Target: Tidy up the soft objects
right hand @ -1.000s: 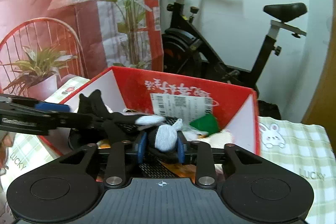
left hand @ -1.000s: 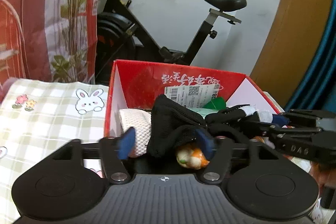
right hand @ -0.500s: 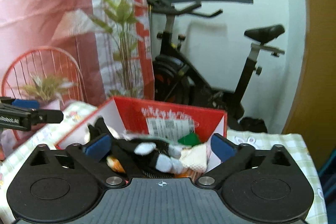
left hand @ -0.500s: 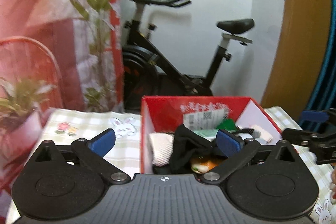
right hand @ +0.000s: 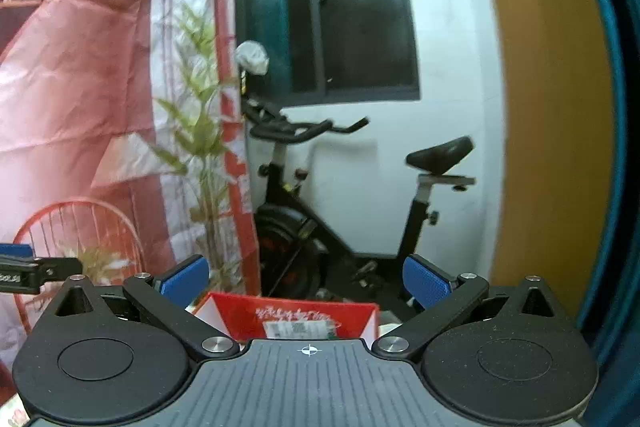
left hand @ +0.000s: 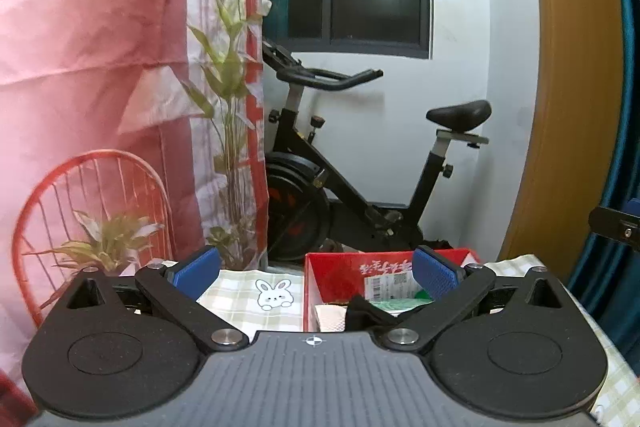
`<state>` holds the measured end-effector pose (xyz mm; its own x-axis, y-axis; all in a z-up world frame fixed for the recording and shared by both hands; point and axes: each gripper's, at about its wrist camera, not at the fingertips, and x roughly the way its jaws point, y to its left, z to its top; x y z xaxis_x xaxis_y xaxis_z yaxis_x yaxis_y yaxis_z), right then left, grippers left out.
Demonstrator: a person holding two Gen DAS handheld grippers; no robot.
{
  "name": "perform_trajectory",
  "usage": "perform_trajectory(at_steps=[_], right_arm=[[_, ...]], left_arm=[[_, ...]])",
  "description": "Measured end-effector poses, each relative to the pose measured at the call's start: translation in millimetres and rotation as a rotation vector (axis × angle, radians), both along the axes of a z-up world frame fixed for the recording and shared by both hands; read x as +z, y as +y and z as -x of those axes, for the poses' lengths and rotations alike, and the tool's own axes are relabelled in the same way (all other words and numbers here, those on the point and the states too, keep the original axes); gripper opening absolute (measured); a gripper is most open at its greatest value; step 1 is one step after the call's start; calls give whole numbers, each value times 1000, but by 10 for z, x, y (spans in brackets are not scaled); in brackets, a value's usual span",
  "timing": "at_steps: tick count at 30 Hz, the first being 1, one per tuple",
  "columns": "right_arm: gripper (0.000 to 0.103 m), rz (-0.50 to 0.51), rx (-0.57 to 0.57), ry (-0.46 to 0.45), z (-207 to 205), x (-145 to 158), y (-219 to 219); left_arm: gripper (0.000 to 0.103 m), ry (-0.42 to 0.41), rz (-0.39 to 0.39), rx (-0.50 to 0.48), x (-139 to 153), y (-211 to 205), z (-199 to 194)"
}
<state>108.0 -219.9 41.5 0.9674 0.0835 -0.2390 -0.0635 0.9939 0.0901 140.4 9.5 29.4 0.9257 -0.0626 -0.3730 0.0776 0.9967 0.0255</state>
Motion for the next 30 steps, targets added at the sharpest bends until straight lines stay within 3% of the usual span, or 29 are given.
perform_trajectory(at_steps=[6, 13, 30], right_arm=[[103, 34, -51, 4, 322, 201, 2], [103, 28, -74, 16, 538, 277, 9], [103, 21, -69, 41, 564, 285, -10]], left_arm=[[103, -22, 1, 0, 219, -47, 316], [103, -52, -5, -22, 255, -77, 409], [103, 4, 16, -27, 166, -29, 374]])
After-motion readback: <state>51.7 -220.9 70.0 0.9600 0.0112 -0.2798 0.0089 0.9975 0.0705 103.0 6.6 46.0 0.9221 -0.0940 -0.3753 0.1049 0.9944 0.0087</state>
